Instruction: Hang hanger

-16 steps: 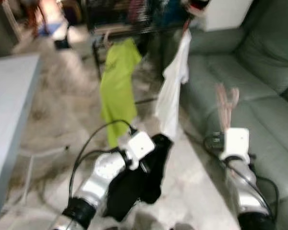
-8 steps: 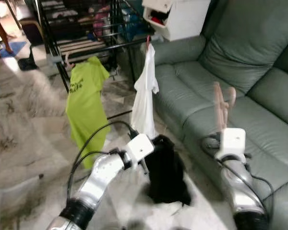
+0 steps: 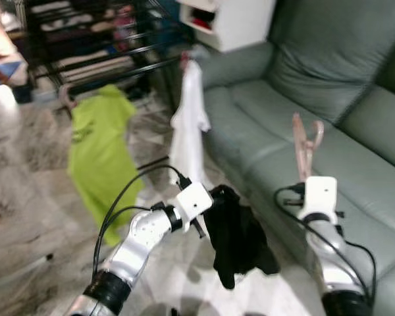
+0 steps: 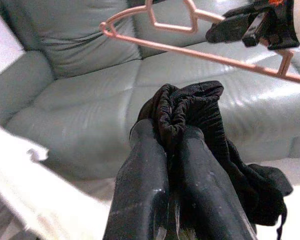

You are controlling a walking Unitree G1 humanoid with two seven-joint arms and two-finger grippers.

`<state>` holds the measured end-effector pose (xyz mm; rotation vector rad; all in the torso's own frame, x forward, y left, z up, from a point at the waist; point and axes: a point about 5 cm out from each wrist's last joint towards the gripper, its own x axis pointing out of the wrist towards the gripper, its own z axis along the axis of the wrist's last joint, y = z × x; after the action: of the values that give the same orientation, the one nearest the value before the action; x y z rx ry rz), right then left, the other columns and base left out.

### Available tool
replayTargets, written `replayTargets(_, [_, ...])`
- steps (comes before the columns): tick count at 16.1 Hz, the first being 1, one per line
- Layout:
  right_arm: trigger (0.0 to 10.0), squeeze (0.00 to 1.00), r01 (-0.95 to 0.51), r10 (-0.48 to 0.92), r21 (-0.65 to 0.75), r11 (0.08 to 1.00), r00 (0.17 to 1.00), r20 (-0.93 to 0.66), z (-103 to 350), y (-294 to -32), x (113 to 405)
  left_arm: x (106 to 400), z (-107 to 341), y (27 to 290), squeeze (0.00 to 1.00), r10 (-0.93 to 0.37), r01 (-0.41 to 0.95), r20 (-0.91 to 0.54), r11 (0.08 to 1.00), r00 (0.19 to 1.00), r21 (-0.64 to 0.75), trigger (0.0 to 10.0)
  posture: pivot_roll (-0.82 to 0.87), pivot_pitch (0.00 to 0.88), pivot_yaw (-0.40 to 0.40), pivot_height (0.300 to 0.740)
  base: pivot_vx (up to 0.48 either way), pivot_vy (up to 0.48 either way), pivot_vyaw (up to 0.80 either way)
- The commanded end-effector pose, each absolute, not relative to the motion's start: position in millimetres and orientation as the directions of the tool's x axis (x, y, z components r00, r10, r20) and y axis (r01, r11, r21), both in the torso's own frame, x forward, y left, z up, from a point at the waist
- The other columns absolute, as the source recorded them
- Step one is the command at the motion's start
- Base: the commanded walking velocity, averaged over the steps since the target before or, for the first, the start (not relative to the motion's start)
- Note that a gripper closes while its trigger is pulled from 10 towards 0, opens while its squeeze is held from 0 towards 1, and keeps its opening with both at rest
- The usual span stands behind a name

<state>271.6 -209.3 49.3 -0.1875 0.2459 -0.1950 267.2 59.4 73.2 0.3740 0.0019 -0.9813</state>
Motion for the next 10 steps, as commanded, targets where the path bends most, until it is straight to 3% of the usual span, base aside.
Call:
replayTargets(1, [10.0, 0.00, 0.139, -0.178, -0.195, 0.971, 0.964, -0.196, 54.6, -199.5, 276.7, 271.1, 76.1, 66.8, 0.00, -0.795, 0.792, -0.165, 0.513, 0.584, 0.333, 10.0, -0.06, 0.000, 0.040, 0.740, 0.000, 0.454, 0.00])
replayTargets(5, [10.0, 0.00, 0.114, -0.156, -0.197, 0.974, 0.965, -0.211, 50.6, -195.7, 274.6, 270.0, 76.8, 68.4, 0.00, -0.782, 0.773, -0.151, 0.531, 0.605, 0.348, 10.0, -0.05, 0.000, 0.031, 0.740, 0.000, 0.456, 0.00])
replayTargets(10, [10.0, 0.00, 0.105, -0.152, -0.202, 0.974, 0.960, -0.234, 45.1, -196.0, 267.7, 288.1, 78.6, 86.3, 0.00, -0.663, 0.651, -0.148, 0.624, 0.734, 0.433, 10.0, -0.04, 0.000, 0.027, 0.740, 0.000, 0.000, 0.00])
